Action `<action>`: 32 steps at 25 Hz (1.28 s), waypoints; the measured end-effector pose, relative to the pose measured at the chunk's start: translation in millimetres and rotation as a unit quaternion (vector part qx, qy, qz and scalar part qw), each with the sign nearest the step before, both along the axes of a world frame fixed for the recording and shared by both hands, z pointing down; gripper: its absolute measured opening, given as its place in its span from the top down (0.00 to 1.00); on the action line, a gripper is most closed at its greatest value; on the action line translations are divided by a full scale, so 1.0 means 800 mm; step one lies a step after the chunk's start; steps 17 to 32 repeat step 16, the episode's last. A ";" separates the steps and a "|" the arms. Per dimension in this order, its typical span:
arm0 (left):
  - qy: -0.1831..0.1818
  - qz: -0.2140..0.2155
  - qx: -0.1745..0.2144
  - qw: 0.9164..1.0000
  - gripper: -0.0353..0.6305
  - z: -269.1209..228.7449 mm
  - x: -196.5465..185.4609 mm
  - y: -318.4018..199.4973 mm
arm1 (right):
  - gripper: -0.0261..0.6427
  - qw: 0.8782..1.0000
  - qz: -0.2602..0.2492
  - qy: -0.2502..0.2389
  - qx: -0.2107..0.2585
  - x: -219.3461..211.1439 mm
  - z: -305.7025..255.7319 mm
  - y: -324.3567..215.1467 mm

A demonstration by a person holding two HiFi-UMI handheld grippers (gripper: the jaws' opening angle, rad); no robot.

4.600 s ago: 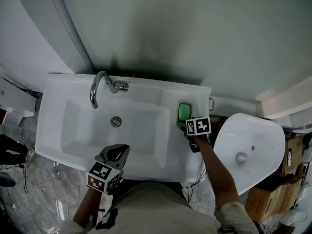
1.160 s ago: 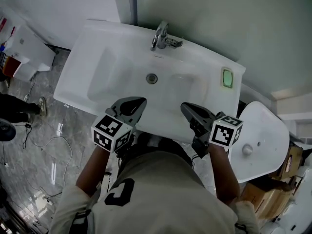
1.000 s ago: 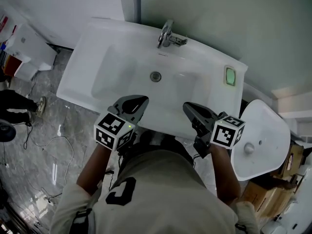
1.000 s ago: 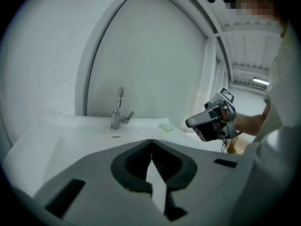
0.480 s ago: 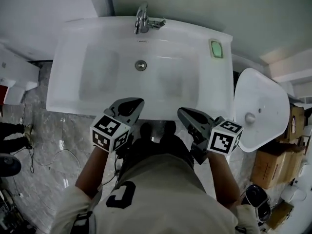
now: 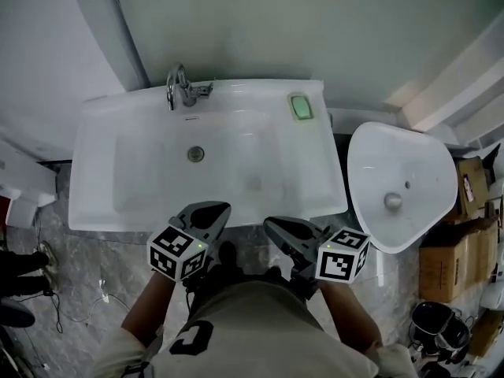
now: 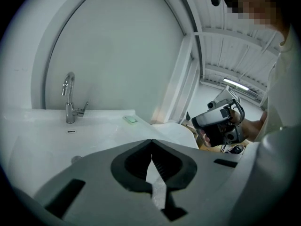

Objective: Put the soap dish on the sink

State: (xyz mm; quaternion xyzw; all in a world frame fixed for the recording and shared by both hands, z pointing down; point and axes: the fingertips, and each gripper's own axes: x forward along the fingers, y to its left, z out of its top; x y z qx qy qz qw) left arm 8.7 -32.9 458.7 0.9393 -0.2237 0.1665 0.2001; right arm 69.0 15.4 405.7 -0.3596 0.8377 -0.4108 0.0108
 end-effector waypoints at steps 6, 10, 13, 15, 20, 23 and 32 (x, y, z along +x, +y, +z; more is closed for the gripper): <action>0.001 0.003 0.006 1.000 0.92 -0.016 0.064 0.052 | 0.95 0.999 0.006 -0.034 0.002 0.050 -0.005 0.059; -0.015 0.007 0.013 1.000 0.92 -0.022 0.103 0.091 | 0.95 0.998 0.003 -0.059 0.004 0.086 -0.009 0.095; -0.020 0.001 0.013 1.000 0.92 -0.021 0.125 0.117 | 0.95 0.997 -0.003 -0.071 0.001 0.104 -0.005 0.121; -0.023 -0.001 0.010 1.000 0.92 -0.019 0.141 0.136 | 0.95 0.997 -0.008 -0.080 -0.003 0.115 -0.001 0.140; -0.025 -0.002 0.009 1.000 0.92 -0.017 0.149 0.146 | 0.95 0.996 -0.010 -0.083 -0.005 0.121 0.001 0.150; -0.025 -0.002 0.009 1.000 0.92 -0.017 0.149 0.146 | 0.95 0.996 -0.010 -0.083 -0.005 0.121 0.001 0.150; -0.025 -0.002 0.009 1.000 0.92 -0.017 0.149 0.146 | 0.95 0.996 -0.010 -0.083 -0.005 0.121 0.001 0.150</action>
